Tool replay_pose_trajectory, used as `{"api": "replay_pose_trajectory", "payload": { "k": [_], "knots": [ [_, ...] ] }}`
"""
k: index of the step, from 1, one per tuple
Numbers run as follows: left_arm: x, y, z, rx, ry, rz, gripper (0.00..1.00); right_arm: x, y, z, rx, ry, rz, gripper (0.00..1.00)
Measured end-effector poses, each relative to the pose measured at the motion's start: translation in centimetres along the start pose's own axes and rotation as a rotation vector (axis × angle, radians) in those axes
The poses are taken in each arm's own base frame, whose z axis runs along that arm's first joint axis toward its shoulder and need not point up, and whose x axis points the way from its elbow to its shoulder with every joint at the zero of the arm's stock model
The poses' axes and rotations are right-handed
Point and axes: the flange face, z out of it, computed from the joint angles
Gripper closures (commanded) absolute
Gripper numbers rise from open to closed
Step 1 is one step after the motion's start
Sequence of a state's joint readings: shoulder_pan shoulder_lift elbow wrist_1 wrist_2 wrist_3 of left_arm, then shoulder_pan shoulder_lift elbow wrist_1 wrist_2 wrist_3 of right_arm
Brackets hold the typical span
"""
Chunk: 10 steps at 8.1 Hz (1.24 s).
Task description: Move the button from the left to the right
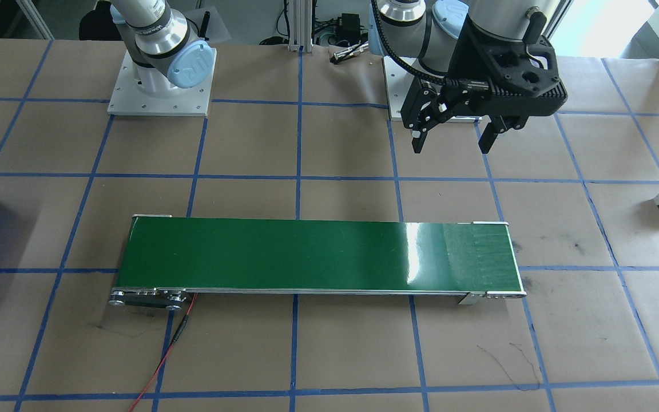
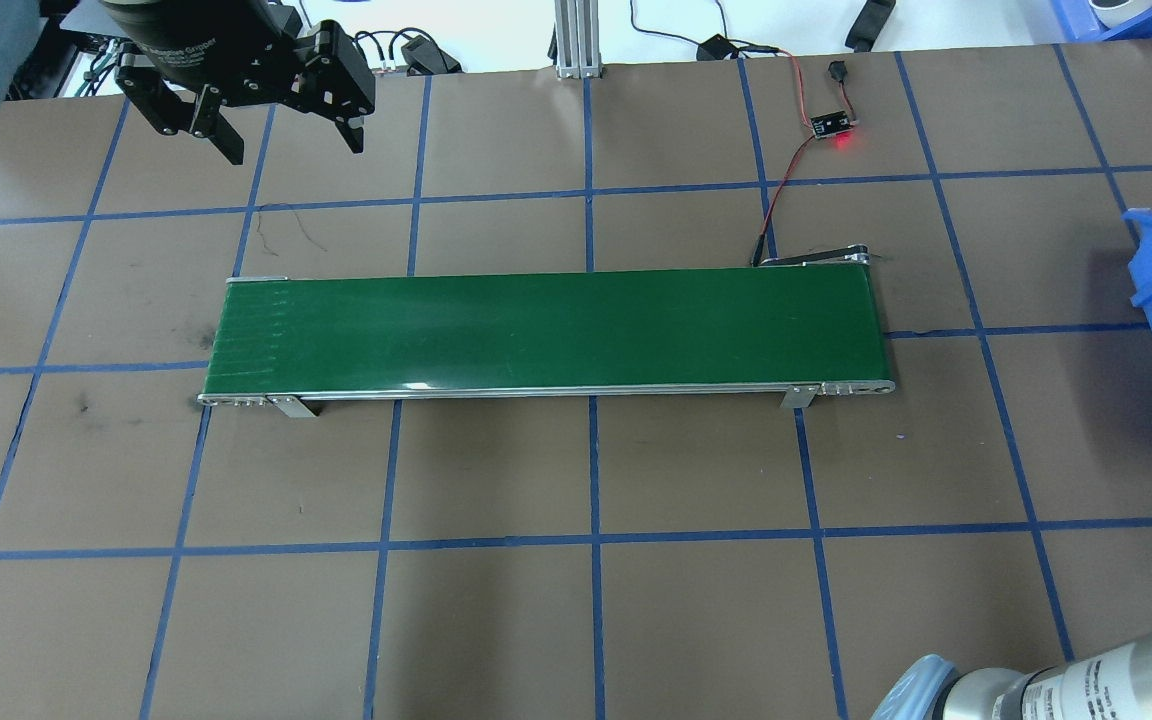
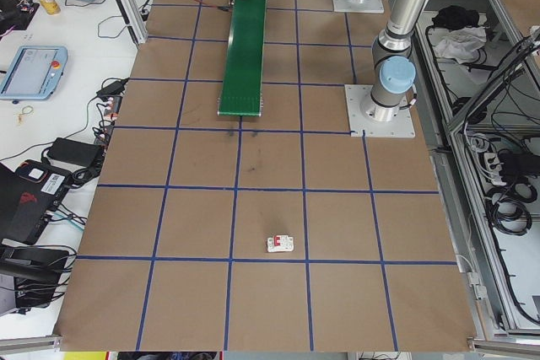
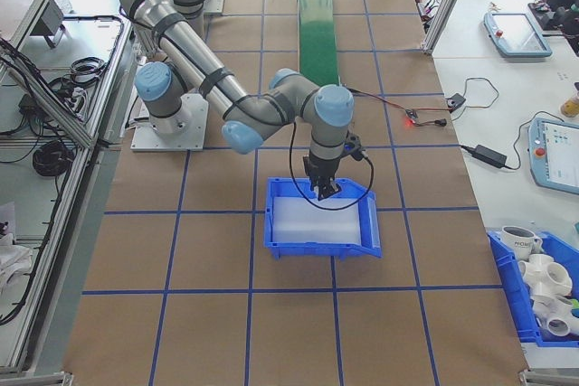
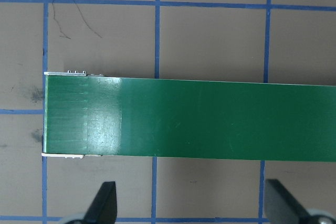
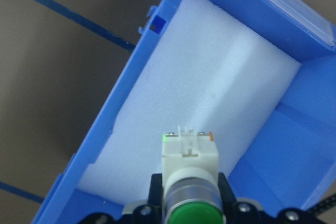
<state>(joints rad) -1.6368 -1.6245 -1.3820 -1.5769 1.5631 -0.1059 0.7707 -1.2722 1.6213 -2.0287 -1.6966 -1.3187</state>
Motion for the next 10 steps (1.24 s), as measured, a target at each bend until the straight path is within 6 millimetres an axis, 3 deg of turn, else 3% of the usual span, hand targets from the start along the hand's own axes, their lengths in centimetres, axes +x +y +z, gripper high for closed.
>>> {"api": "replay_pose_trajectory", "payload": {
  "k": [1, 2, 3, 4, 6, 7, 10],
  "knots": [
    [0.0, 0.0, 0.0, 0.000, 0.000, 0.000, 0.00, 1.4, 0.4, 3.3, 0.025, -0.019, -0.027, 0.81],
    [0.0, 0.0, 0.0, 0.000, 0.000, 0.000, 0.00, 2.0, 0.3, 5.8, 0.048, -0.036, -0.048, 0.40],
    [0.0, 0.0, 0.0, 0.000, 0.000, 0.000, 0.00, 2.4, 0.0, 7.8, 0.061, -0.048, -0.061, 0.14],
    [0.0, 0.0, 0.0, 0.000, 0.000, 0.000, 0.00, 2.7, -0.2, 9.2, 0.068, -0.048, -0.066, 0.00],
    [0.0, 0.0, -0.1, 0.001, 0.000, 0.000, 0.00, 2.9, -0.2, 9.6, 0.070, -0.037, -0.070, 0.00],
    [0.0, 0.0, -0.1, 0.001, 0.000, 0.000, 0.00, 3.0, -0.1, 8.5, 0.074, -0.019, -0.070, 0.00],
    [0.0, 0.0, -0.1, 0.001, 0.000, 0.000, 0.00, 0.8, 1.1, -0.2, 0.090, 0.021, -0.063, 0.00]
  ]
}}
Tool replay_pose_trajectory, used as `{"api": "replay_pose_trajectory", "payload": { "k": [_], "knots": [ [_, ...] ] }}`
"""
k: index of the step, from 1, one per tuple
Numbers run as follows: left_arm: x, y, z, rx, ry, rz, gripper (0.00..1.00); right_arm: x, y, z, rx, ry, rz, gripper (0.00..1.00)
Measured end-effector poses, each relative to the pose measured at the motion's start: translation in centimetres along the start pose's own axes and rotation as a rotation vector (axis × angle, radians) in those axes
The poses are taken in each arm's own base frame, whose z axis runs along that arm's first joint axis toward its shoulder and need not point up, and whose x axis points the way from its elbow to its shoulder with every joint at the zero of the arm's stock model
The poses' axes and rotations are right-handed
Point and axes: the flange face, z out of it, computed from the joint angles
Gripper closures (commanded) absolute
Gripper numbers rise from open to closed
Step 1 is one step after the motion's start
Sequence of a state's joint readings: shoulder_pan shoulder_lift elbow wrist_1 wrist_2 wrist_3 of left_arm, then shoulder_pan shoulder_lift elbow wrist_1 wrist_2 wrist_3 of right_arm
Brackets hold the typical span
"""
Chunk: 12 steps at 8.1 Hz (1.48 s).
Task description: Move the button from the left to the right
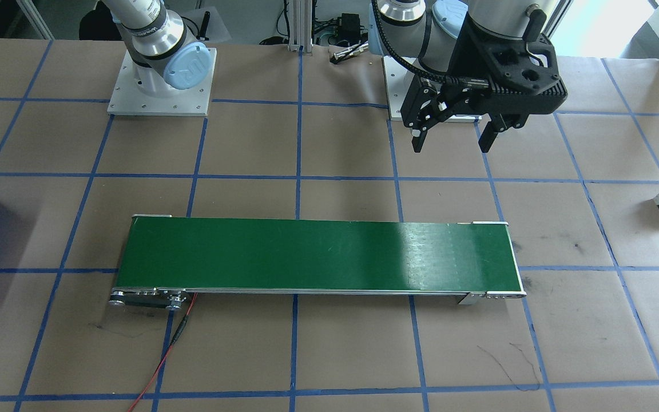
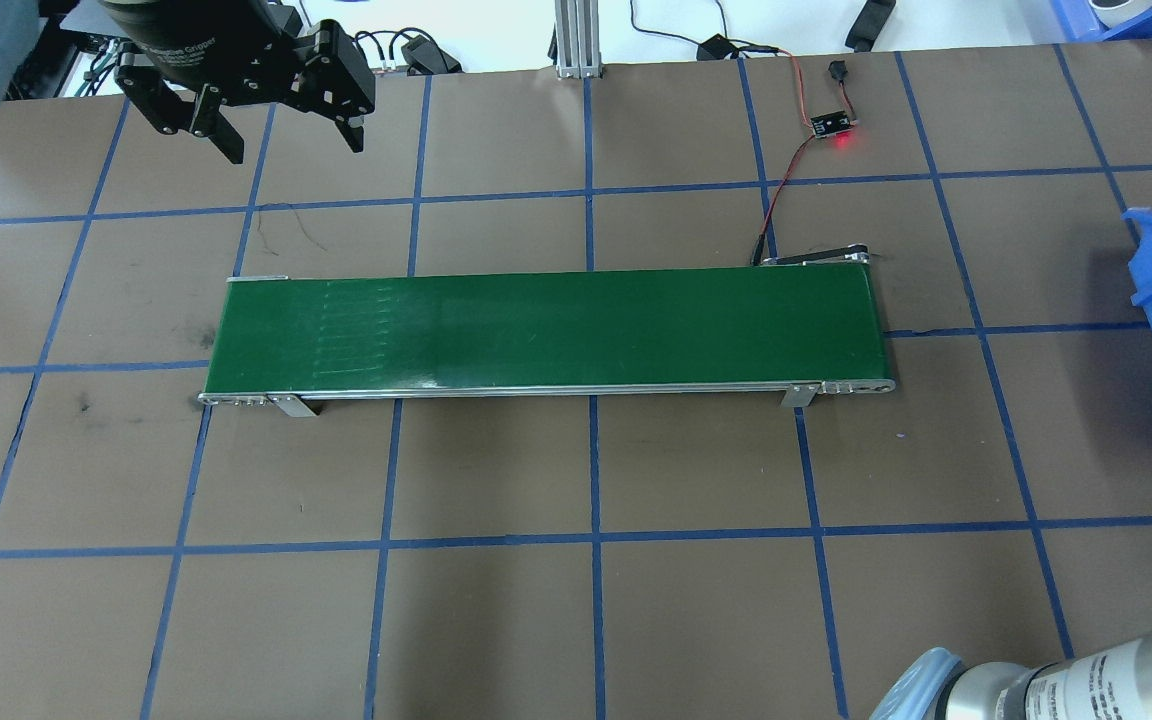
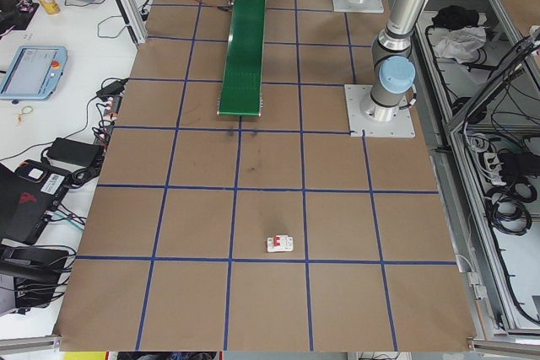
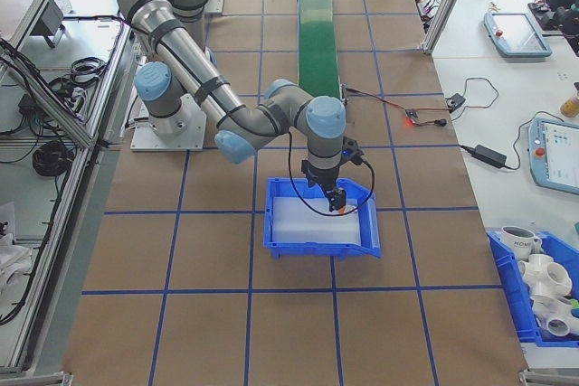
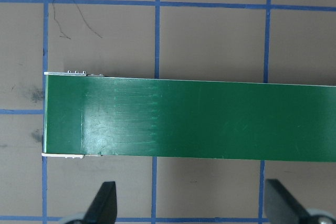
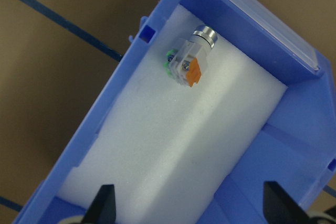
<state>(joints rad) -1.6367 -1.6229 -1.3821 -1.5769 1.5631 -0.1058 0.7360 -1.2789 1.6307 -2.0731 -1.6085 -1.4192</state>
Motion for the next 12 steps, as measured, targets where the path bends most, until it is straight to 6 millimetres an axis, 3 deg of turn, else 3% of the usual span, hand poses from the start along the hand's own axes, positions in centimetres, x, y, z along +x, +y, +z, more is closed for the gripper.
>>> {"api": "replay_pose_trajectory", "payload": {
  "k": [1, 3, 6, 8, 10, 12],
  "knots": [
    [0.0, 0.0, 0.0, 0.000, 0.000, 0.000, 0.00, -1.6, -0.2, -3.2, 0.001, -0.011, 0.010, 0.00],
    [0.0, 0.0, 0.0, 0.000, -0.001, 0.000, 0.00, -6.7, -2.6, -9.4, -0.003, -0.052, 0.053, 0.00],
    [0.0, 0.0, 0.0, 0.000, 0.000, 0.000, 0.00, -18.2, -9.5, -17.3, -0.023, -0.111, 0.194, 0.00],
    [0.0, 0.0, 0.0, 0.000, 0.000, 0.000, 0.00, -26.1, -14.4, -20.4, -0.028, -0.110, 0.286, 0.00],
    [0.0, 0.0, 0.0, 0.000, -0.001, 0.000, 0.00, -33.5, -19.1, -22.3, -0.028, -0.103, 0.359, 0.00],
    [0.0, 0.0, 0.0, 0.000, -0.001, 0.000, 0.00, -38.5, -21.6, -22.9, -0.032, -0.107, 0.397, 0.00]
  ]
}}
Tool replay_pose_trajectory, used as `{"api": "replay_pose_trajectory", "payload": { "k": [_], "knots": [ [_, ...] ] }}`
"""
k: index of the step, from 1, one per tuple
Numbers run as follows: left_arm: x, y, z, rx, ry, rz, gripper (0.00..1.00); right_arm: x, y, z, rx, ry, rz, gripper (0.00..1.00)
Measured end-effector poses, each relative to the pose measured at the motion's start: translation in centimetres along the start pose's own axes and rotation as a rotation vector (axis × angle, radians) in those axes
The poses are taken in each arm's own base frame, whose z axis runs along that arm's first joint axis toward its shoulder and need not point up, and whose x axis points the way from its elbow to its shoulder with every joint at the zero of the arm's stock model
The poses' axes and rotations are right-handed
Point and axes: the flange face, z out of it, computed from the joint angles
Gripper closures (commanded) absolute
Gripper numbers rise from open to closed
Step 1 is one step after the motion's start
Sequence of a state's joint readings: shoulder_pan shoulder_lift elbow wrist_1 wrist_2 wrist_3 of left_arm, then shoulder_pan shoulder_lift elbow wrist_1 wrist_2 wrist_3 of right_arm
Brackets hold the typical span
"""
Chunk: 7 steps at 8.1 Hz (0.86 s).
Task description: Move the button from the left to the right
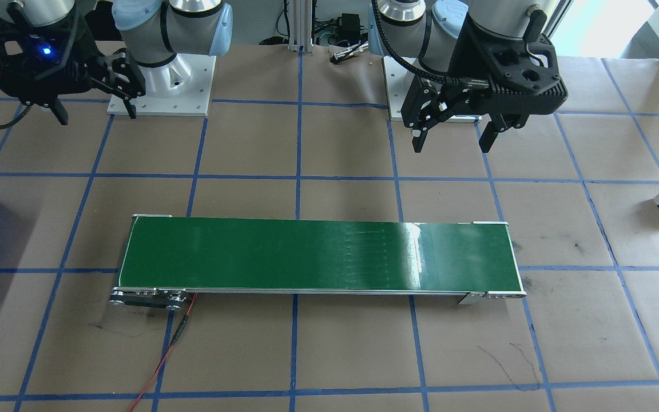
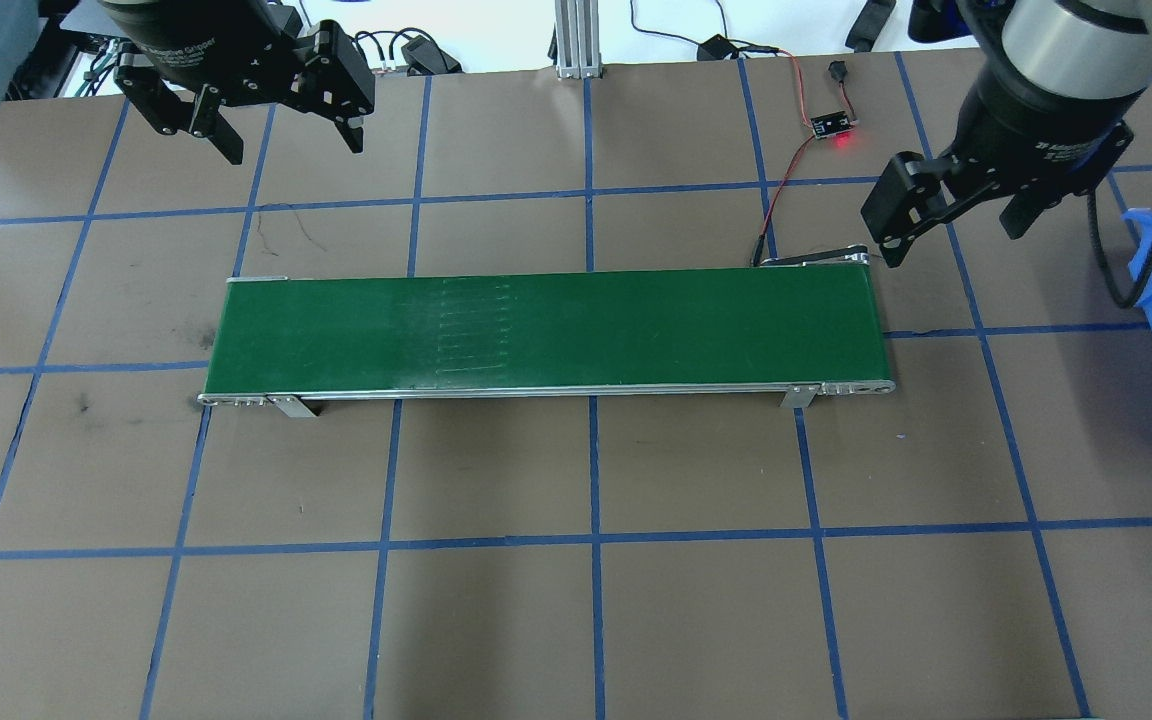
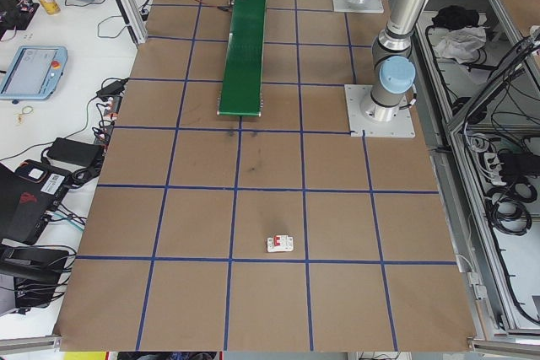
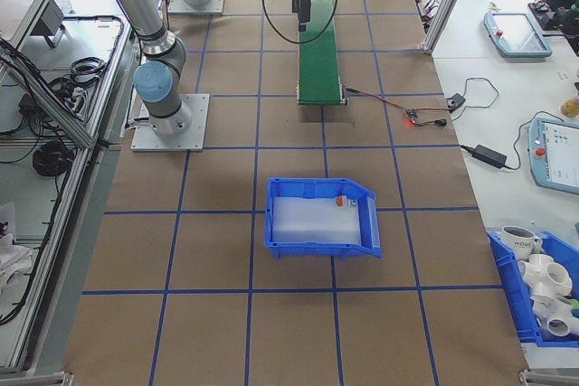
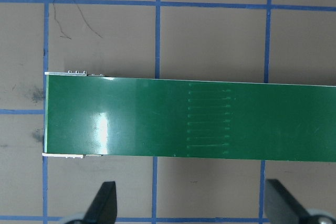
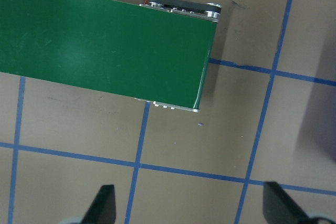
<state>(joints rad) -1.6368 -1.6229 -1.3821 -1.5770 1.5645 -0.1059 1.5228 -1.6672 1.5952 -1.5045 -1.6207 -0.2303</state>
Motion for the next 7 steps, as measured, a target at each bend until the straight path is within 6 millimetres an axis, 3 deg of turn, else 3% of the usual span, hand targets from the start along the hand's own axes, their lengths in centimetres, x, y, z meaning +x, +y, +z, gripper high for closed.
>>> {"api": "replay_pose_trajectory", "payload": {
  "k": [2, 7],
  "knots": [
    [0.00, 0.04, -0.06, 0.001, 0.000, 0.000, 0.00, -1.67, -0.08, 0.55, -0.020, -0.013, 0.011, 0.00],
    [-0.01, 0.06, -0.08, 0.000, 0.000, 0.001, 0.00, -2.04, -0.29, 1.02, -0.034, -0.011, 0.010, 0.00]
  ]
}}
